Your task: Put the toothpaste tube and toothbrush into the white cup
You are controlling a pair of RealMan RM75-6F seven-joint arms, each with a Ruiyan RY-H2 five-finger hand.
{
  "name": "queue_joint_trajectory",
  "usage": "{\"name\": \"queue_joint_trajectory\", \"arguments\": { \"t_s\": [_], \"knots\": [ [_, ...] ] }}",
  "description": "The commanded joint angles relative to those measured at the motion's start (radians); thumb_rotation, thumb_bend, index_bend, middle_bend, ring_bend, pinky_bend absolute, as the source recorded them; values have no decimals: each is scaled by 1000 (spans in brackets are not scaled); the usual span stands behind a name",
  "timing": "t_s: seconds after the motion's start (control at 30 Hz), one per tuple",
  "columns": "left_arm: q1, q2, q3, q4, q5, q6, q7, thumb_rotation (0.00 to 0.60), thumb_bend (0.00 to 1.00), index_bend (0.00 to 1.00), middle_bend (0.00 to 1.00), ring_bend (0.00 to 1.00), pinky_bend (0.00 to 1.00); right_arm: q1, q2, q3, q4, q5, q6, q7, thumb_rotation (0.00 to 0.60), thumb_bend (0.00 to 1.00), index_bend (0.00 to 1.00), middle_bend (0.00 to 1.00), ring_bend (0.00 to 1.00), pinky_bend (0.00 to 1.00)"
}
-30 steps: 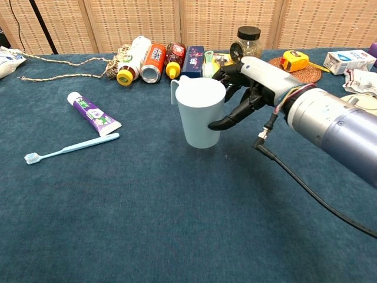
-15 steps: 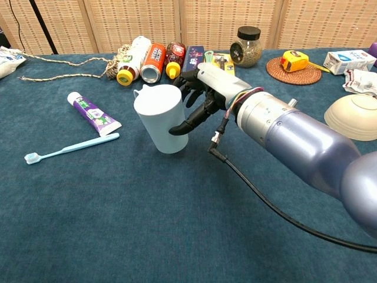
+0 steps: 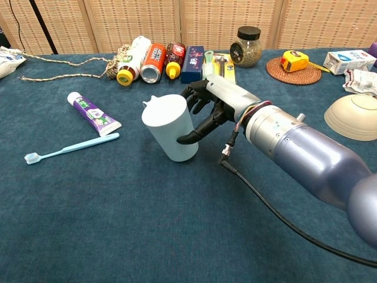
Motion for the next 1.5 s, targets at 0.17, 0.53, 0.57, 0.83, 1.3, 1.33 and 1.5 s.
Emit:
{"name": "queue_joint_trajectory", "arguments": {
  "t_s": [0.17, 0.53, 0.57, 0.83, 1.3, 1.33, 1.5],
  "knots": [
    [-2, 0, -1, 0, -4, -6, 1, 600, 0, 0, 0, 0, 0, -11, 19, -34, 20, -67, -15, 67, 600, 306, 207, 189, 99, 398],
    [-3, -3, -1, -5, -6, -8, 14, 600, 0, 0, 0, 0, 0, -47, 74, -70, -9, -116, -1, 105, 600, 307, 100, 84, 20, 281],
    [-3, -3, -1, -5, -7, -9, 15, 600, 0, 0, 0, 0, 0, -51, 86, -75, -25, -115, -3, 99, 600, 307, 67, 54, 8, 245],
    [-1, -3, 1, -6, -2, -3, 17, 600, 0, 0, 0, 0, 0, -88, 195, -111, -164, -98, -3, 28, 600, 307, 0, 0, 0, 9],
    [-30, -16, -21, 33, 1, -16, -1, 600, 0, 0, 0, 0, 0, -198, 629, -201, -476, -170, 42, -50, 600, 306, 0, 0, 0, 4],
    [-38, -20, -25, 42, -4, -28, -2, 600, 0, 0, 0, 0, 0, -210, 655, -209, -469, -203, 55, -33, 600, 306, 0, 0, 0, 4],
    [-109, -37, -50, 96, -19, -122, -28, 600, 0, 0, 0, 0, 0, -302, 771, -275, -367, -391, 187, 98, 600, 306, 0, 0, 0, 4]
  ]
}}
